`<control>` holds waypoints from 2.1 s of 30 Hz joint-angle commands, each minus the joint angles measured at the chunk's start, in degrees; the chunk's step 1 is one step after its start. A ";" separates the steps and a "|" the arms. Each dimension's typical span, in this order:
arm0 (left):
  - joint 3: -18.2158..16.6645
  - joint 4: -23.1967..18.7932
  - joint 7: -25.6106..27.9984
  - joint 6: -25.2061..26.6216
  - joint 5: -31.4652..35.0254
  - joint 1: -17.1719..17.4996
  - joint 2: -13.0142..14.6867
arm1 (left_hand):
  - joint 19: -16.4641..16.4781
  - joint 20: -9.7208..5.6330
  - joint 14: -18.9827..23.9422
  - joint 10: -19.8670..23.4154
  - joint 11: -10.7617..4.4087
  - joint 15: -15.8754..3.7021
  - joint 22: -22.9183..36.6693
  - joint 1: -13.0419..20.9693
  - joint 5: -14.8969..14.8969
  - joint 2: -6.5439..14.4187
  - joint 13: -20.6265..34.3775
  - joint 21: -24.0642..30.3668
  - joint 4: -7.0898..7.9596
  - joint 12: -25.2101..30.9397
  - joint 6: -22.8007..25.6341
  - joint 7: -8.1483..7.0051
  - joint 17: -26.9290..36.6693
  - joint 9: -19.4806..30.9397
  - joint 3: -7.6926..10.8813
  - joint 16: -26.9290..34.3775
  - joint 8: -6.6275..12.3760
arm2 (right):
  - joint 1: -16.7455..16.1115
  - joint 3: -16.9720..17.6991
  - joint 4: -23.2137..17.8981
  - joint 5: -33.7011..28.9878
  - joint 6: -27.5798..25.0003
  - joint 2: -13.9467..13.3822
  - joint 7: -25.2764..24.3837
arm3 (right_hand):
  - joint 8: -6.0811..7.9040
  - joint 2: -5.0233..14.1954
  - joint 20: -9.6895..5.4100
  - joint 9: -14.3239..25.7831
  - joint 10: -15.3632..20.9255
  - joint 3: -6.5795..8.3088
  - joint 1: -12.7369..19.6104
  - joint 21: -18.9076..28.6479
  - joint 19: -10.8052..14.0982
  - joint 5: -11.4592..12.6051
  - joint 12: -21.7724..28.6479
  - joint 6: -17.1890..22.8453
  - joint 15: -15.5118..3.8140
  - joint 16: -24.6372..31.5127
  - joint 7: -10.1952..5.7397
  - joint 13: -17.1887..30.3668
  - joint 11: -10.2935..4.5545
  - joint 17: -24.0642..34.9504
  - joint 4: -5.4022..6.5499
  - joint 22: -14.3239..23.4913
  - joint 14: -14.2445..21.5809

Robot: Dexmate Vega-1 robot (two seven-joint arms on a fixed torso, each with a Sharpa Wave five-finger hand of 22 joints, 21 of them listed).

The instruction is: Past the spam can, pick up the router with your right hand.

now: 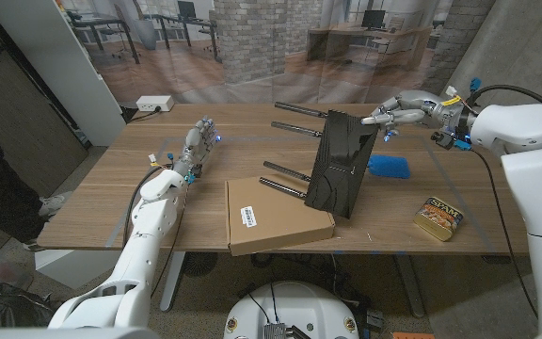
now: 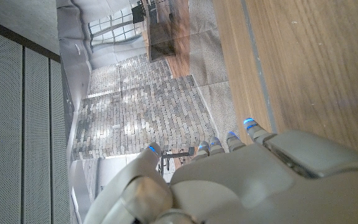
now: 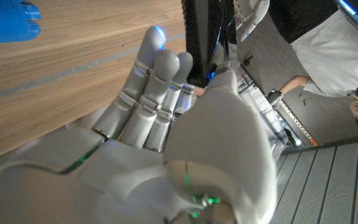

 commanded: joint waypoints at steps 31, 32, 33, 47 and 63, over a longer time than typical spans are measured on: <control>-2.19 -0.55 -3.79 1.03 -1.12 1.23 2.45 | -0.62 0.25 -8.23 -4.15 0.31 0.59 0.18 0.08 0.37 1.08 0.16 -0.54 -0.10 0.17 -2.79 0.41 0.20 0.15 -0.35 0.18 0.20 | -0.95 -1.27 -5.90 -3.27 -1.24 3.86 -3.06 | 0.04 6.43 -1.70 0.26 2.12 -0.20 7.63 2.42 -1.06 -0.21 -0.36 4.19 -0.85 0.18 3.31 0.49 -1.24 0.17 1.45 -1.21 -0.78; -2.23 -0.50 -3.94 1.05 -1.13 1.22 2.53 | -0.62 0.25 -8.22 -4.14 0.29 0.59 0.18 0.08 0.38 1.08 0.16 -0.55 -0.10 0.17 -2.82 0.44 0.20 0.15 -0.36 0.18 0.19 | -0.97 -1.24 -5.94 -3.24 -1.25 4.04 -3.12 | 0.05 6.43 -1.73 0.26 2.02 -0.20 7.65 2.47 -1.06 -0.22 -0.32 4.22 -0.85 0.18 3.27 0.64 -1.28 0.17 1.48 -1.23 -0.78; -2.27 -0.44 -4.05 1.06 -1.14 1.20 2.57 | -0.60 0.24 -8.22 -4.14 0.28 0.52 0.18 0.08 0.38 1.08 0.16 -0.56 -0.10 0.17 -2.81 0.43 0.20 0.15 -0.37 0.18 0.19 | -0.97 -1.21 -5.95 -3.19 -1.25 4.21 -3.16 | 0.01 6.44 -1.72 0.20 2.15 -0.20 7.68 2.55 -1.08 -0.22 -0.44 4.25 -0.85 0.18 3.32 0.40 -1.18 0.17 1.51 -1.28 -0.77; -2.80 1.07 -5.74 0.96 -1.16 0.52 3.03 | -0.58 0.25 -8.23 -4.15 0.27 0.51 0.18 0.08 0.40 1.10 0.17 -0.66 -0.10 0.17 -2.82 0.49 0.20 0.15 -0.44 0.18 0.19 | -0.29 -1.55 -6.63 -4.03 -1.98 5.26 -4.11 | -0.08 6.36 -1.68 0.27 2.17 -0.34 7.98 3.35 -1.47 -0.32 -0.52 4.26 -0.85 0.13 3.33 0.58 -1.07 0.16 1.91 -1.77 -0.83; -3.57 6.52 -9.47 -0.01 -0.53 -2.35 3.99 | -0.58 0.21 -8.29 -4.21 0.27 0.52 0.19 0.08 0.42 1.14 0.17 -0.78 -0.09 0.16 -2.85 0.45 0.20 0.15 -0.53 0.16 0.18 | 0.43 -3.06 -8.35 -6.25 -4.83 6.63 -5.77 | -0.15 6.30 -1.66 0.43 2.28 -0.52 8.45 4.55 -1.97 -0.42 -0.75 4.30 -0.86 0.12 3.35 0.57 -1.22 0.17 2.41 -2.32 -0.76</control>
